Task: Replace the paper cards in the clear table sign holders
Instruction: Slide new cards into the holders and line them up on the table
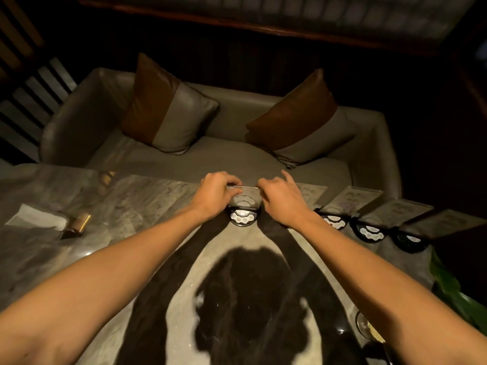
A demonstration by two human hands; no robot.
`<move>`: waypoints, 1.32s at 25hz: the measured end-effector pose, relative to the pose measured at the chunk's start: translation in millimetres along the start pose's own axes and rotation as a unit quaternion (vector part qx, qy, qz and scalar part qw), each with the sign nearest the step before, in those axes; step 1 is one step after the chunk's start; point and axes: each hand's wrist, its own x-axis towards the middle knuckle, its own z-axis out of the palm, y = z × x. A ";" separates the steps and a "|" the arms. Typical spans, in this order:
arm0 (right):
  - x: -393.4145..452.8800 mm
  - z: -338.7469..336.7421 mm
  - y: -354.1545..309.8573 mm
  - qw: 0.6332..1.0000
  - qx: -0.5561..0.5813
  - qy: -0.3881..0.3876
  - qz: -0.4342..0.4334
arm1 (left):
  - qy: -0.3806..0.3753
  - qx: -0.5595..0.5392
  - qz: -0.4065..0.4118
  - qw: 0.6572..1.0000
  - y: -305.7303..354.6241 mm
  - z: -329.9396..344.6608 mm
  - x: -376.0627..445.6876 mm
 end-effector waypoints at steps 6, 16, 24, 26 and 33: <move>12.0 15.9 18.7 0.999 0.032 -0.013 0.016 | -0.026 0.024 -0.036 0.999 2.1 14.8 21.5; -30.5 -30.5 62.7 0.996 0.083 0.040 0.010 | -0.057 0.076 0.034 0.995 52.5 -0.4 35.7; -104.7 -117.1 197.8 0.989 0.043 0.109 0.094 | -0.090 0.006 0.142 0.986 199.2 64.0 64.7; -130.3 -130.0 237.4 0.985 0.044 0.112 0.125 | -0.115 0.011 0.157 0.981 231.7 91.4 70.3; -186.6 -130.6 340.0 0.956 0.139 0.118 0.228 | -0.171 0.055 0.211 0.961 314.1 173.2 89.1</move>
